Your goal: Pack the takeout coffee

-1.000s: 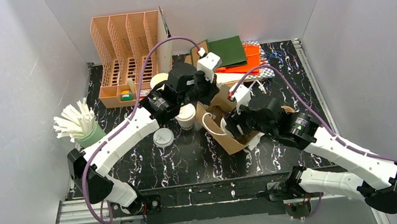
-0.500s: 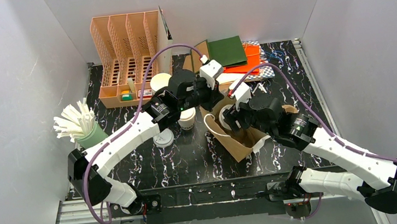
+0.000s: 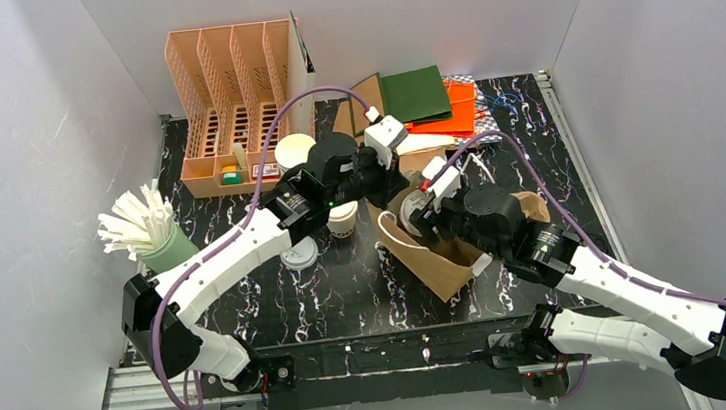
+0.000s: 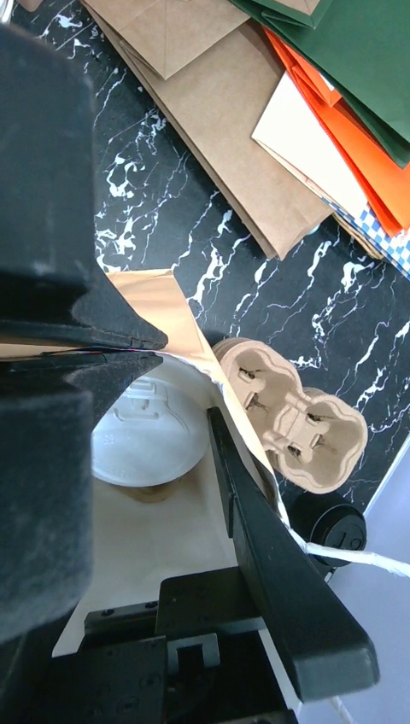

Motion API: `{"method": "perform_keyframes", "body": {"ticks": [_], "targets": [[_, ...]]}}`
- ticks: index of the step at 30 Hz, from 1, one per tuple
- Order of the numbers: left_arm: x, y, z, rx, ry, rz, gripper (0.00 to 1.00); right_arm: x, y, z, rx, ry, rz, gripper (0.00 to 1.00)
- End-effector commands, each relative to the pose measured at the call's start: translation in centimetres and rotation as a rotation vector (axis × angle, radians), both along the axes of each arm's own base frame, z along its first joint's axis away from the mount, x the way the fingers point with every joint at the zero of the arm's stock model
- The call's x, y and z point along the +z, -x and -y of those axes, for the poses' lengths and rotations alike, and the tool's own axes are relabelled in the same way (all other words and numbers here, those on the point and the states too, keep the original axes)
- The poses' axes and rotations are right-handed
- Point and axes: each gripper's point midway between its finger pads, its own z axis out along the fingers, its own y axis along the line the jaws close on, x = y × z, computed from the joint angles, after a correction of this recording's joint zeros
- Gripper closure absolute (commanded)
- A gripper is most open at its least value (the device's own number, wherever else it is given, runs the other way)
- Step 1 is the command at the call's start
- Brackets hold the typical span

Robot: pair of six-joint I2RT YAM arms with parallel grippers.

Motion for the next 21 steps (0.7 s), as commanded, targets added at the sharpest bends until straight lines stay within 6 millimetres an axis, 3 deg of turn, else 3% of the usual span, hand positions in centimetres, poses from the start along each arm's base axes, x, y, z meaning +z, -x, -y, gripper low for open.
{"method": "perform_keyframes", "body": {"ticks": [1,15,21], "targets": [[1.6,1.2,-0.3,-0.03,0.042,0.014,1.0,1.0,-0.7,-0.9,0.022,-0.035,0.076,0.7],[-0.9,1.5,-1.8,0.011,-0.031,-0.034,1.0,-4.0,0.7,-1.3,0.069,-0.003,-0.038,0.72],[0.9,0.5,-2.0,0.066,-0.014,-0.009,1.0,-2.0,2.0,-1.1,0.099,-0.036,-0.078,0.73]]}}
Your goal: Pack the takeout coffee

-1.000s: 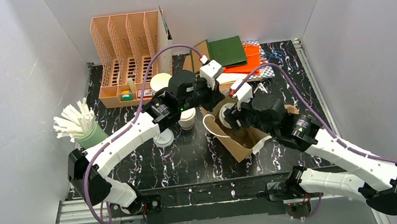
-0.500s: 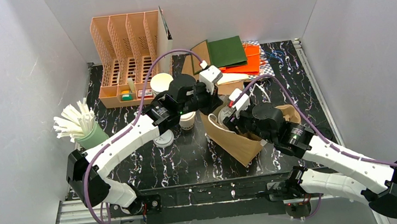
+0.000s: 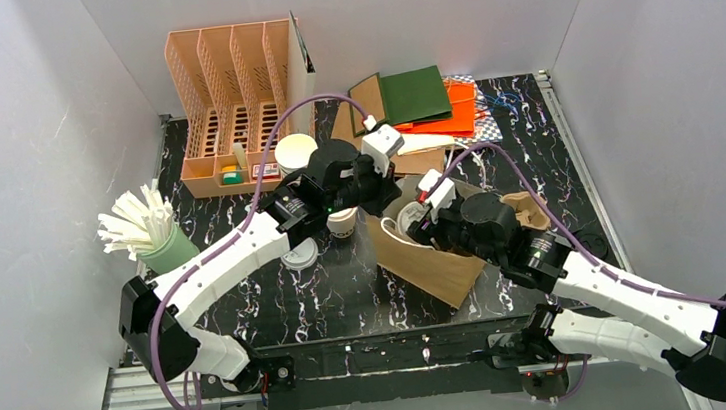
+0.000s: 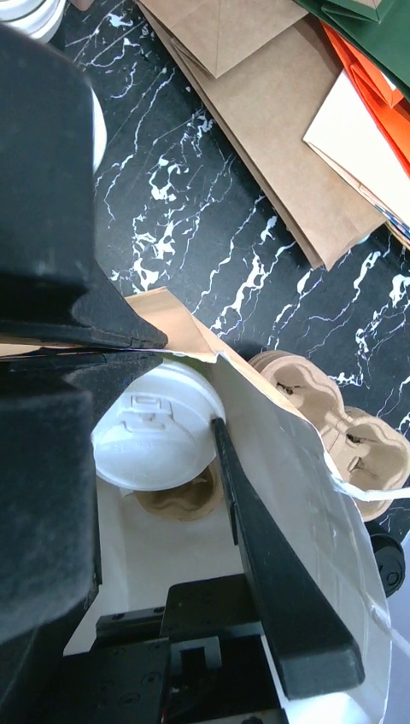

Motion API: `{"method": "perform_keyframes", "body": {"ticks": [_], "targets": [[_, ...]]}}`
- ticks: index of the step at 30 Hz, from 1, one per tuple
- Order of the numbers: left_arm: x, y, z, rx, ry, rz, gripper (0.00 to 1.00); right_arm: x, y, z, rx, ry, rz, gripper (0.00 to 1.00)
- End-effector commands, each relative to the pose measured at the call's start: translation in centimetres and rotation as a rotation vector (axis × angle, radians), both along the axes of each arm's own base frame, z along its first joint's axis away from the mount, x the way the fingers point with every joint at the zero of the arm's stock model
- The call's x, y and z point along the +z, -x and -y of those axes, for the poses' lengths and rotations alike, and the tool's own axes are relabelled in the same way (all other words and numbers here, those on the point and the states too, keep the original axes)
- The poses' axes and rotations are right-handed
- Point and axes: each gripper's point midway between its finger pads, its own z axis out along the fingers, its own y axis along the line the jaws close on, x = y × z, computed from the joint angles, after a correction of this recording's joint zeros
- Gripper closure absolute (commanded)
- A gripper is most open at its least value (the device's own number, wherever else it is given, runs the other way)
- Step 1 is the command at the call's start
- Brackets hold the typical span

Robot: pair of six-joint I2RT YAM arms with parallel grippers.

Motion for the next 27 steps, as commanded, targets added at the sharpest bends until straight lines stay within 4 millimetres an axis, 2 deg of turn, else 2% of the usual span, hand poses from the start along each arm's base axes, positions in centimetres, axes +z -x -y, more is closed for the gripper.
{"method": "perform_keyframes", "body": {"ticks": [1,7,10,13,19,22,27], "targets": [[4.0,-0.4,-0.5,0.047,0.062,0.055,1.0,2.1,1.6,0.0,0.039,-0.043,-0.062,0.73],[7.4,-1.5,-0.1,0.082,0.141,0.122,1.0,6.3,1.8,0.8,0.01,-0.073,-0.056,0.74],[7.9,-1.6,-0.3,0.086,0.149,0.149,1.0,7.4,1.6,1.6,-0.028,-0.066,-0.047,0.76],[8.3,-2.0,-0.7,0.104,0.148,0.181,1.0,7.1,2.3,2.3,-0.032,-0.056,-0.085,0.76],[9.1,-2.2,-0.2,0.086,0.166,0.214,1.0,4.2,3.9,3.6,-0.055,-0.041,-0.176,0.77],[9.4,-2.1,-0.1,0.079,0.171,0.224,1.0,3.0,3.8,4.6,-0.097,-0.014,-0.188,0.77],[9.6,-1.9,0.0,0.065,0.18,0.225,1.0,2.7,2.6,5.2,-0.176,-0.011,-0.161,0.78]]}}
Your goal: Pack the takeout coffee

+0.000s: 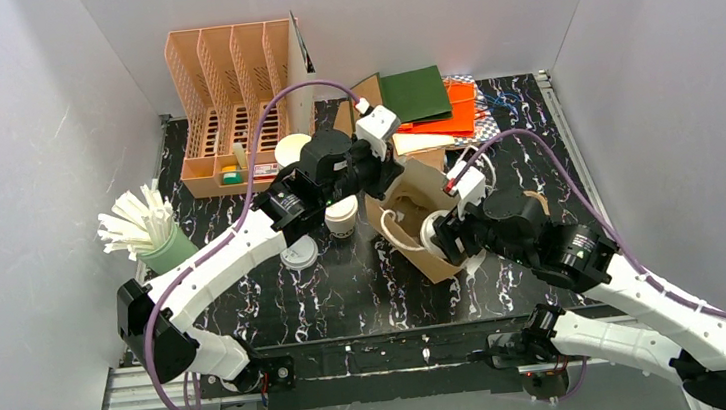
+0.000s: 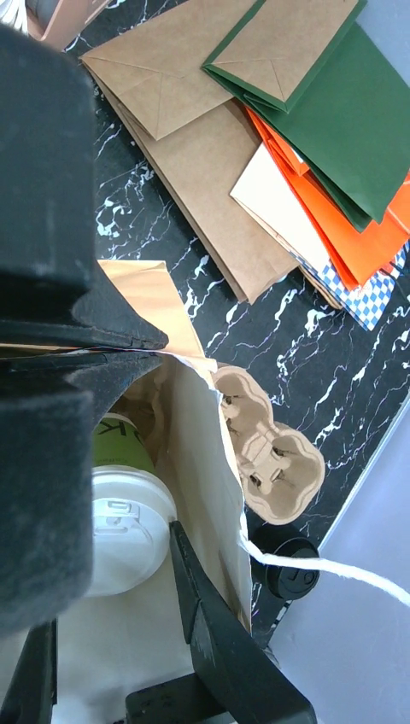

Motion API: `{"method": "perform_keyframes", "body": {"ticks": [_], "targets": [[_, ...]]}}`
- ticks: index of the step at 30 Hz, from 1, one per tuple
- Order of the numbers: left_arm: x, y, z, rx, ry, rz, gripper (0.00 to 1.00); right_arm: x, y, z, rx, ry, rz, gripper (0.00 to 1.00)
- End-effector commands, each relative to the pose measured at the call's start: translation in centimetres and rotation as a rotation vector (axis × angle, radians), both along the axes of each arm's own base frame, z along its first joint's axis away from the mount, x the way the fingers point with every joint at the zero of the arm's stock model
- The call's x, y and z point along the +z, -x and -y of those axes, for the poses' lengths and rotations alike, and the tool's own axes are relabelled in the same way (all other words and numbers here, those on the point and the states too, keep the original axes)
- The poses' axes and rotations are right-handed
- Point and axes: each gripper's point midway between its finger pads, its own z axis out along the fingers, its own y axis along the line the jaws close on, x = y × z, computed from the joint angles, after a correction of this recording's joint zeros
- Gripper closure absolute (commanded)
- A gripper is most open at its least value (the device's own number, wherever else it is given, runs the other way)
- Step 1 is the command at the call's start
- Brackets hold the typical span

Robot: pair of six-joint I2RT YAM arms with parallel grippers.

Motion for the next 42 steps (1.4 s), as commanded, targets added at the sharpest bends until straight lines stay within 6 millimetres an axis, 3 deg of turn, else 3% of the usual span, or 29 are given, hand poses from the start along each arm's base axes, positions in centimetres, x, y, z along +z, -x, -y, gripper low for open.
{"method": "perform_keyframes", "body": {"ticks": [1,5,12,24,35,42], "targets": [[4.8,0.4,-0.4,-0.006,0.097,0.092,1.0,0.0,-1.5,1.0,-0.104,0.012,0.039,0.78],[4.8,0.8,-0.2,-0.026,0.109,0.077,1.0,2.1,-3.4,0.5,-0.128,-0.023,0.157,0.77],[4.5,1.3,0.0,-0.037,0.149,0.045,1.0,3.2,-5.3,-1.1,-0.113,-0.063,0.305,0.77],[3.4,2.1,0.5,-0.079,0.138,-0.007,1.0,3.5,-7.1,-5.6,-0.017,-0.112,0.373,0.78],[1.8,2.4,-0.1,-0.075,0.116,-0.08,1.0,1.2,-8.0,-4.3,-0.034,0.028,0.428,0.78],[0.2,2.2,-0.9,-0.063,0.105,-0.16,1.0,-0.4,-8.4,-4.0,-0.07,0.018,0.44,0.78]]}}
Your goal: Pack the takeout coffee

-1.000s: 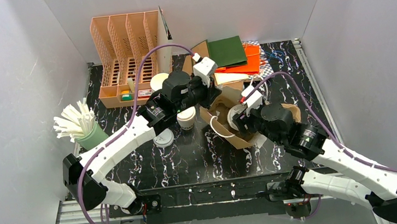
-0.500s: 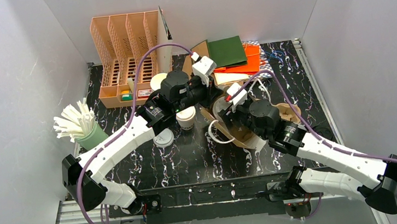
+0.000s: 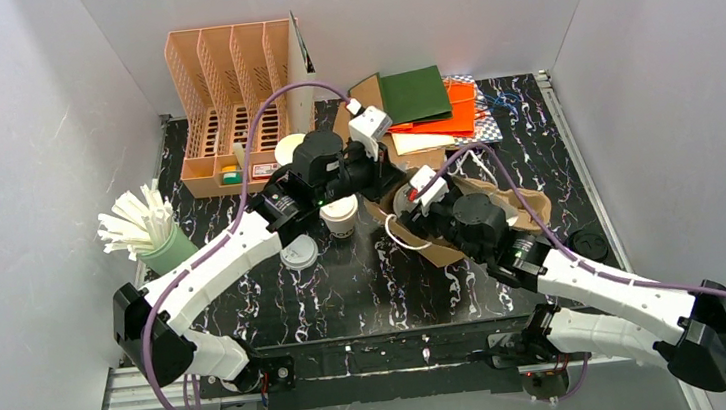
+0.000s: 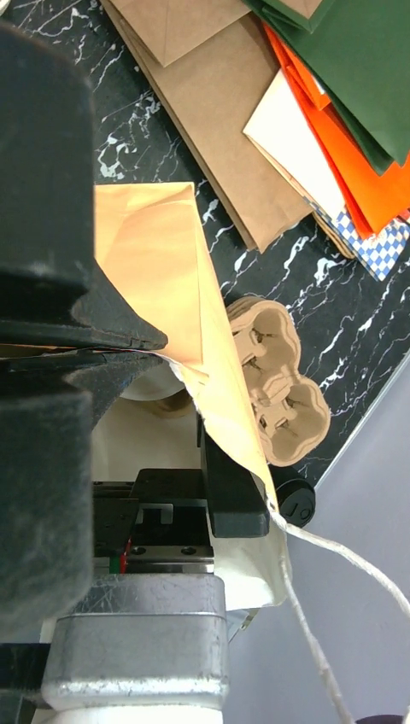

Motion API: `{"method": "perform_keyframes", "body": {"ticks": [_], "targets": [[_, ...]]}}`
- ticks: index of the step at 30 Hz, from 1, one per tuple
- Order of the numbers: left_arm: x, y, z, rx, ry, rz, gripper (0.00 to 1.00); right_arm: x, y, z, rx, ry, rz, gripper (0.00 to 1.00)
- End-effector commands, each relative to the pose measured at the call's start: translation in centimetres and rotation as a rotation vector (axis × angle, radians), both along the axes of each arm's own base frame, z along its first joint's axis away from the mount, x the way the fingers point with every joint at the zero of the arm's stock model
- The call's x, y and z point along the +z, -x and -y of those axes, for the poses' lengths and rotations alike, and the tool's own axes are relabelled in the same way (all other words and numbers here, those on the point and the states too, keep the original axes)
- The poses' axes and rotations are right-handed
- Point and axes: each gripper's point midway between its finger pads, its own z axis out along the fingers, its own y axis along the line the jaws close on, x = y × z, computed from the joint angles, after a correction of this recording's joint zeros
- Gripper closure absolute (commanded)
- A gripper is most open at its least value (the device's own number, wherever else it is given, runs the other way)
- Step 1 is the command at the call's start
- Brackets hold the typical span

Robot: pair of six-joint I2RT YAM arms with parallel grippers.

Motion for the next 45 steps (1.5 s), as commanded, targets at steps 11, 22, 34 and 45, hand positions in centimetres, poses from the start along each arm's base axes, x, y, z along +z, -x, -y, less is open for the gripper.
{"method": "perform_keyframes", "body": {"ticks": [11,22,34,45], "targets": [[-2.9,-0.5,-2.9,0.039,-0.076,-0.21,1.0,3.2,1.1,0.0,0.014,-0.088,-0.087,0.81],[0.6,-2.2,-3.1,0.066,-0.042,-0.05,1.0,3.1,5.3,1.0,0.08,-0.051,-0.321,0.82],[3.3,-2.3,-2.0,-0.029,-0.086,0.028,1.0,1.4,4.4,1.5,0.059,-0.015,-0.259,0.83],[1.3,-1.4,-1.0,-0.144,-0.15,-0.032,1.0,0.5,1.0,0.4,0.034,0.079,-0.107,0.85]]}}
